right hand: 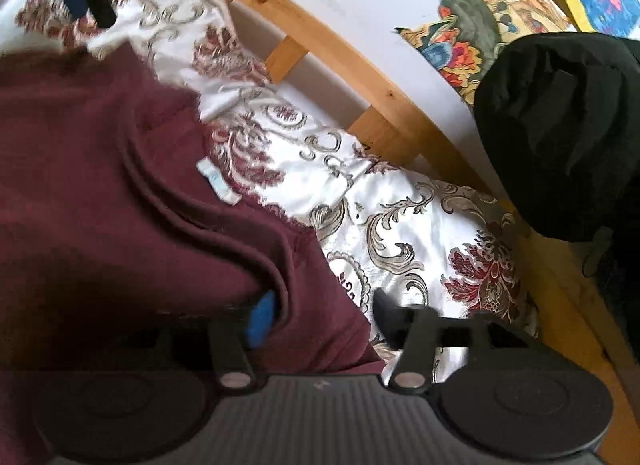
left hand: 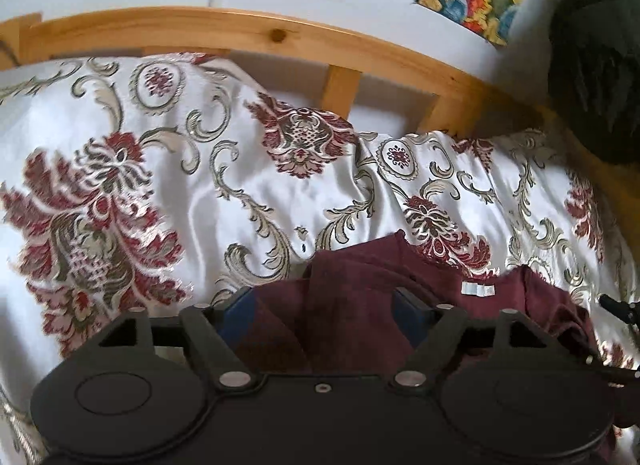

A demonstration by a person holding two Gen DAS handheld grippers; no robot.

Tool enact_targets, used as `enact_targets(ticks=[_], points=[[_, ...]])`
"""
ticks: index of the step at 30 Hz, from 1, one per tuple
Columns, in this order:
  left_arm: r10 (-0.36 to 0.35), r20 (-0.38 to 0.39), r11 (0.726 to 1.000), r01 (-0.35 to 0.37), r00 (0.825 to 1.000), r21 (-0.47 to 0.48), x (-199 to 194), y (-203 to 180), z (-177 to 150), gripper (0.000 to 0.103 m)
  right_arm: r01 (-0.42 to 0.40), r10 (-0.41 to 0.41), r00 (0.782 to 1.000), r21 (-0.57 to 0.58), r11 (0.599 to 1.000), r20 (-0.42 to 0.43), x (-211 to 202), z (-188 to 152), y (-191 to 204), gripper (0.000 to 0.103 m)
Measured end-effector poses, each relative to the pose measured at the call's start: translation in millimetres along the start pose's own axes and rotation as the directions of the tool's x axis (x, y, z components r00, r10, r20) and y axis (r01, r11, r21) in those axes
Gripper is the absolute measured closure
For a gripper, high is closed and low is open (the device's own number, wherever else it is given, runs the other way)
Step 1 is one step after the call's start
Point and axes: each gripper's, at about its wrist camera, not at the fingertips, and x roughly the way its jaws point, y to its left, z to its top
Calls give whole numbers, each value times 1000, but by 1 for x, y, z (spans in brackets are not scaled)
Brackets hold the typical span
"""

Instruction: Fold small clothes

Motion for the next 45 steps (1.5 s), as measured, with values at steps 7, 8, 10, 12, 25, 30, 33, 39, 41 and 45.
enact_targets(ticks=[7,8,10,12,25,30,33,39,41,45], points=[[-66,-95,997,62,993,-45,-6,3,-14,14,-123,129,992,269,955,-6,-15,-6,-38,0],[-75,-118,996,70,990,-46,-6,2,-17,14,-155,168,986,312,937,-13,-17,-9,-42,0],[-90,-160,996,84,983,-42,-3,-1,-23,13,-200,225,974,365,909,-29,-20,-14,-44,0],[-88,-195,996,86,977,-19,-1,-5,-28,13,-228,260,964,351,908,-46,-21,-16,-39,0],[-71,-275,997,72,959,-8,-3,-1,-41,67,-204,230,971,263,943,-70,6,-26,-11,54],[-70,-284,997,75,956,5,0,-4,-43,96,-174,194,980,314,933,-36,4,-28,-21,80],[-55,-221,998,59,974,14,-11,-5,-41,97,-139,158,987,356,924,-26,5,-31,-30,84],[-12,-104,998,6,995,-59,-42,3,-39,98,-72,112,990,378,923,-86,17,-42,-36,84],[18,-105,998,-23,994,-54,-47,2,-43,98,-67,113,989,396,916,-95,20,-44,-38,84],[57,-167,997,-64,984,-36,-40,3,-48,97,-70,129,987,480,874,-91,20,-47,-47,66]])
